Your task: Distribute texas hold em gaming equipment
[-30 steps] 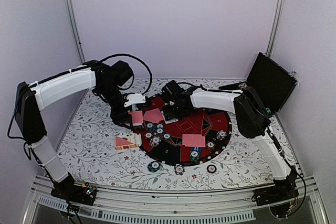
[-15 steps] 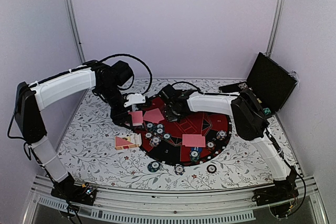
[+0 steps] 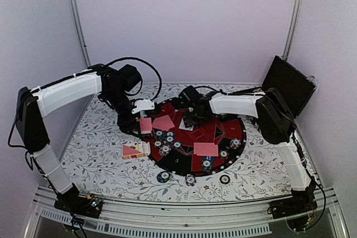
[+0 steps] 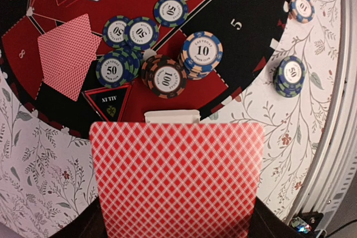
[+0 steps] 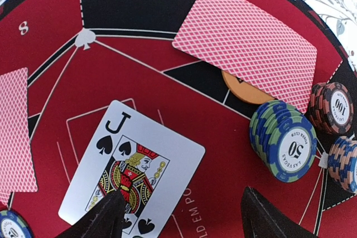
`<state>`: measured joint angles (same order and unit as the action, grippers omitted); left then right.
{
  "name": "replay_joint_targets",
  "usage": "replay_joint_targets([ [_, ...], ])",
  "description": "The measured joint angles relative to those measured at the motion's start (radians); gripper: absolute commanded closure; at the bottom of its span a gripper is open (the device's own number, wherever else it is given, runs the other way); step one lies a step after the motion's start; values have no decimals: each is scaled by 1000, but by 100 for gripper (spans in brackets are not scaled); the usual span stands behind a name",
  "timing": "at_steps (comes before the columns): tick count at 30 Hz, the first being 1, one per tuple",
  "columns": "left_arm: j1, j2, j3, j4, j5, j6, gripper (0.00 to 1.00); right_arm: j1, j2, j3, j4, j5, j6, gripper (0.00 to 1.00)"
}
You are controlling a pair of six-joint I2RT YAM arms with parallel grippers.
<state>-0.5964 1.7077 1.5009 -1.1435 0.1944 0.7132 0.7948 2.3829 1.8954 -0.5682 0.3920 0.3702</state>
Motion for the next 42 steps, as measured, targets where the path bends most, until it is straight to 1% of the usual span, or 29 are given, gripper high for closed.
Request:
replay_joint_targets([
  [3, 0, 0, 0, 0, 0, 0, 100, -17, -42, -26, 2, -59, 17, 20],
  [4, 0, 0, 0, 0, 0, 0, 100, -23, -69, -43, 4, -88, 28, 17],
  [6, 0, 0, 0, 0, 2, 0, 100, -33, -133, -87, 21, -153, 46, 14],
  [9, 0, 0, 0, 0, 4, 0, 100, -48, -272, -202, 107, -315, 98, 13],
  [12, 0, 0, 0, 1, 5, 0, 100, -58, -399, -339, 243, -510, 180, 12],
  [13, 0, 0, 0, 1, 6, 0, 100, -60, -431, -383, 308, -600, 224, 12],
  [15, -1, 0, 0, 2, 6, 0, 100, -60, -454, -441, 428, -742, 302, 11],
  [17, -1, 0, 2, 2, 7, 0, 100, -51, -449, -486, 529, -848, 377, 11],
  [21, -2, 0, 2, 2, 7, -4, 100, -17, -406, -520, 657, -1001, 501, 11],
  [24, -5, 0, 2, 2, 7, -5, 100, 13, -365, -520, 737, -1077, 566, 11],
  [30, -8, 0, 3, 2, 6, -8, 100, 49, -310, -501, 834, -1162, 657, 11],
  [42, -19, 3, 22, 3, 7, -12, 100, 67, -202, -401, 900, -1218, 745, 11],
])
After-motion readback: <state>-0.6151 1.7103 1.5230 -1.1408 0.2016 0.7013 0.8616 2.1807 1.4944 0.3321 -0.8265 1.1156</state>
